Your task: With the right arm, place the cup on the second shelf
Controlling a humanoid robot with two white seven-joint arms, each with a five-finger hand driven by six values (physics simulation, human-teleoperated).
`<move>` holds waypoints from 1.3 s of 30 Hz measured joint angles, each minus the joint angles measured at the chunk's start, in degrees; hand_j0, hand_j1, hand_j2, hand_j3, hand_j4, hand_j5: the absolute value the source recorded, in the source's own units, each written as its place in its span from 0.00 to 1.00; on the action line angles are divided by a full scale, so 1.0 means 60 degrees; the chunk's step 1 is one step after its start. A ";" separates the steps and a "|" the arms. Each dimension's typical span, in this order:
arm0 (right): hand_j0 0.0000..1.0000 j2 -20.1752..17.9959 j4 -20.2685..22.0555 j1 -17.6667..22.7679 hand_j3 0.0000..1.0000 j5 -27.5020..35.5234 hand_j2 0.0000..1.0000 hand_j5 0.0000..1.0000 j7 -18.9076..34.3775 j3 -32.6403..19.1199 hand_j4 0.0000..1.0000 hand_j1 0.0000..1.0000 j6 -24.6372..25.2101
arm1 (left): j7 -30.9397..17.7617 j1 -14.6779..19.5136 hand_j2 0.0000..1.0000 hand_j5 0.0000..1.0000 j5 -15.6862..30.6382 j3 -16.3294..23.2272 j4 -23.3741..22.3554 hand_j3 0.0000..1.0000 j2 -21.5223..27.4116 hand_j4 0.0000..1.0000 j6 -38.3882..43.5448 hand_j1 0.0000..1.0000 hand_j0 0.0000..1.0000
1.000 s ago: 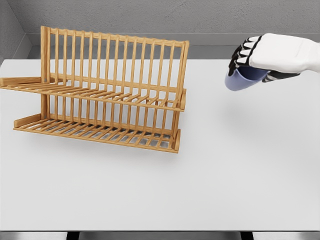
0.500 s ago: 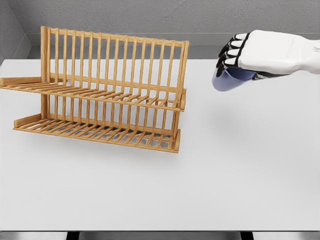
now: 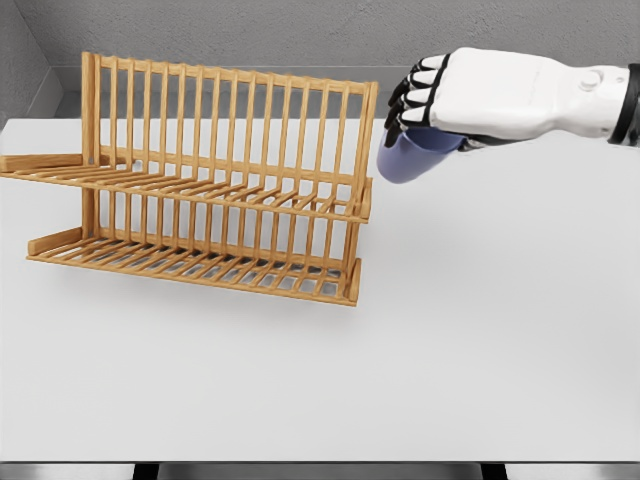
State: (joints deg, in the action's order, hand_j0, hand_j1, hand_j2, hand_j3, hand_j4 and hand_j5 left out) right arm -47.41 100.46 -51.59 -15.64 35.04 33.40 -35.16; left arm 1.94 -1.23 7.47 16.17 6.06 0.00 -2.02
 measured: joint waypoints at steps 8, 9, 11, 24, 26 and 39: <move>0.64 0.0460 0.0000 -0.0322 0.64 0.0009 0.64 0.64 -0.0001 0.0517 0.64 0.64 -0.0001 | 0.0000 0.0000 1.00 1.00 0.0000 0.0000 0.0000 1.00 0.0000 1.00 0.0000 1.00 1.00; 0.64 0.0500 0.0000 -0.0352 0.64 0.0009 0.64 0.64 -0.0003 0.0571 0.64 0.64 -0.0001 | 0.0000 0.0000 1.00 1.00 0.0000 0.0000 0.0000 1.00 0.0000 1.00 0.0000 1.00 1.00; 0.64 0.0568 0.0001 -0.0483 0.64 0.0011 0.64 0.64 -0.0001 0.0639 0.64 0.64 0.0000 | 0.0000 0.0000 1.00 1.00 0.0000 -0.0001 0.0000 1.00 0.0000 1.00 0.0000 1.00 1.00; 0.64 0.0945 -0.0009 -0.0674 0.64 -0.0019 0.64 0.64 -0.0002 0.1037 0.64 0.64 0.0000 | 0.0000 0.0000 1.00 1.00 0.0000 0.0000 0.0000 1.00 0.0000 1.00 0.0000 1.00 1.00; 0.64 0.0983 -0.0012 -0.0674 0.64 -0.0038 0.64 0.64 -0.0012 0.1158 0.64 0.64 0.0003 | 0.0000 0.0000 1.00 1.00 0.0000 0.0000 0.0000 1.00 0.0000 1.00 0.0000 1.00 1.00; 1.00 0.1033 -0.0013 -0.0718 1.00 -0.0073 1.00 1.00 -0.0007 0.1639 1.00 1.00 0.0000 | 0.0000 0.0000 1.00 1.00 0.0000 0.0000 0.0000 1.00 0.0000 1.00 0.0000 1.00 1.00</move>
State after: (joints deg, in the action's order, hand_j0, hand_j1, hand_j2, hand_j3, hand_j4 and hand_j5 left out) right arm -41.21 100.38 -55.90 -16.08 35.00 43.23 -35.16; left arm 1.94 -1.23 7.47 16.17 6.06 0.00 -2.02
